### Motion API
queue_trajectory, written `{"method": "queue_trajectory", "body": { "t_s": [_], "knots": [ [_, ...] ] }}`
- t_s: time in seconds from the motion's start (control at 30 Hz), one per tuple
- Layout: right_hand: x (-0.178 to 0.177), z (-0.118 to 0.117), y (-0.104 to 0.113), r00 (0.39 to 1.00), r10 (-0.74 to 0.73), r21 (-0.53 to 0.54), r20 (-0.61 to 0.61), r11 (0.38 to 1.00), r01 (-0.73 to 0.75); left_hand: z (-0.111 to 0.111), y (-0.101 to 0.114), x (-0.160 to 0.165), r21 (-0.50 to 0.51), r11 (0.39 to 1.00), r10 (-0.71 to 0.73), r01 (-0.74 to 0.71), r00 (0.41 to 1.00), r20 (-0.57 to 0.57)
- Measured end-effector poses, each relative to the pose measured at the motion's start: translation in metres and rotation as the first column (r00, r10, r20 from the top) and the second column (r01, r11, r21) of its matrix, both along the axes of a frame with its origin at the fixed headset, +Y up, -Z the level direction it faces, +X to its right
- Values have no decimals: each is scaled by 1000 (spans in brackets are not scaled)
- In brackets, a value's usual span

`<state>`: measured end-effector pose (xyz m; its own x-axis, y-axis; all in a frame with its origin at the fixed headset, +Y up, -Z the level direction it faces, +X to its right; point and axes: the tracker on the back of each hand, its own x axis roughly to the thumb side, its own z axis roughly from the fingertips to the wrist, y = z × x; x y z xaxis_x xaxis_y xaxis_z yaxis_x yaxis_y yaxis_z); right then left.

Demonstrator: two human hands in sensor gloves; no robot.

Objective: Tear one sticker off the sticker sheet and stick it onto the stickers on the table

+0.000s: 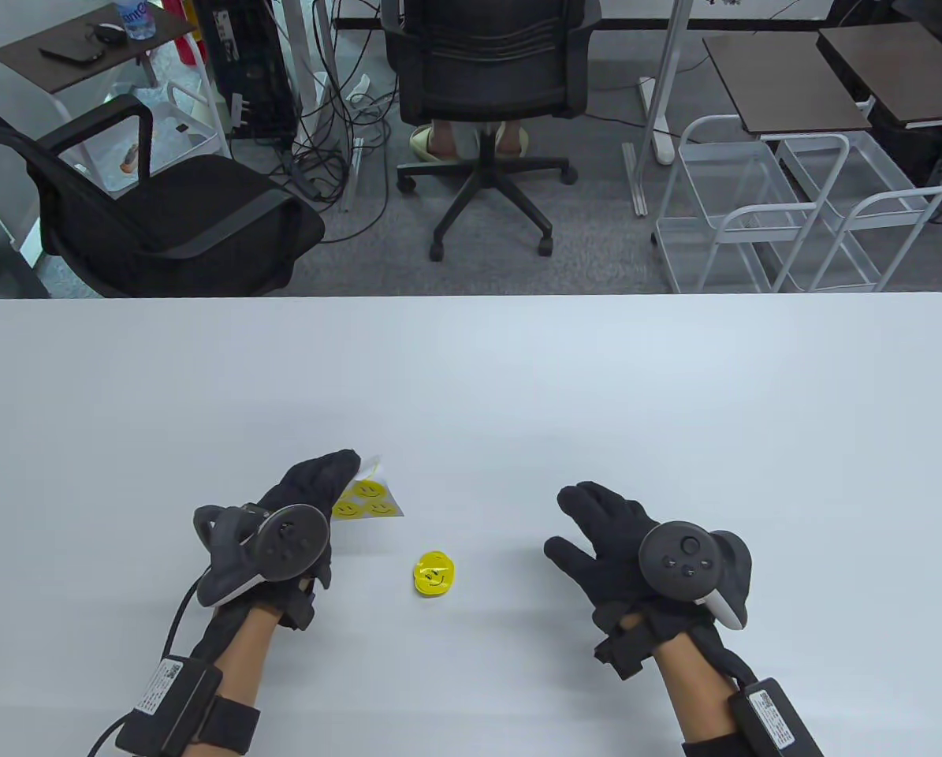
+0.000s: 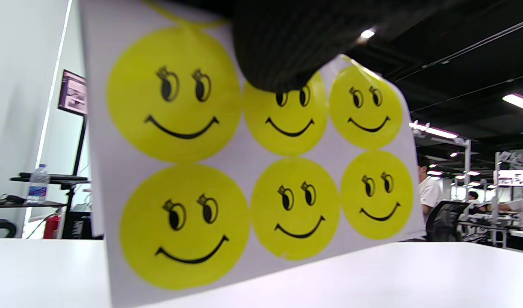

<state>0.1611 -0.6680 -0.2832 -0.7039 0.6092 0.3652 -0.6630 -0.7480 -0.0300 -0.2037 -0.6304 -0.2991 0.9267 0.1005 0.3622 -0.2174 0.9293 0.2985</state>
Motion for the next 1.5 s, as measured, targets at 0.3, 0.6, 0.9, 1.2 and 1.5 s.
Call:
{"method": "queue_trajectory", "body": {
  "t_s": [0.3, 0.6, 0.9, 1.2, 1.5],
  "knots": [
    [-1, 0, 0, 1000, -11, 6, 0, 1000, 11, 15, 12, 40, 78, 992, 88, -96, 991, 104],
    [-10, 4, 1, 995, -89, 25, -42, 996, 90, 27, -15, 60, 57, 981, 174, -185, 972, 159],
    [-33, 12, 2, 985, -124, 52, -117, 990, 130, 32, -23, 65, -6, 956, 288, -294, 934, 213],
    [-58, 15, 1, 982, -90, 88, -166, 991, 106, 35, -28, 68, -46, 927, 372, -372, 898, 234],
    [-59, 18, 4, 988, -97, 167, -120, 979, 117, 34, -30, 67, -64, 927, 374, -370, 897, 237]
  ]
}}
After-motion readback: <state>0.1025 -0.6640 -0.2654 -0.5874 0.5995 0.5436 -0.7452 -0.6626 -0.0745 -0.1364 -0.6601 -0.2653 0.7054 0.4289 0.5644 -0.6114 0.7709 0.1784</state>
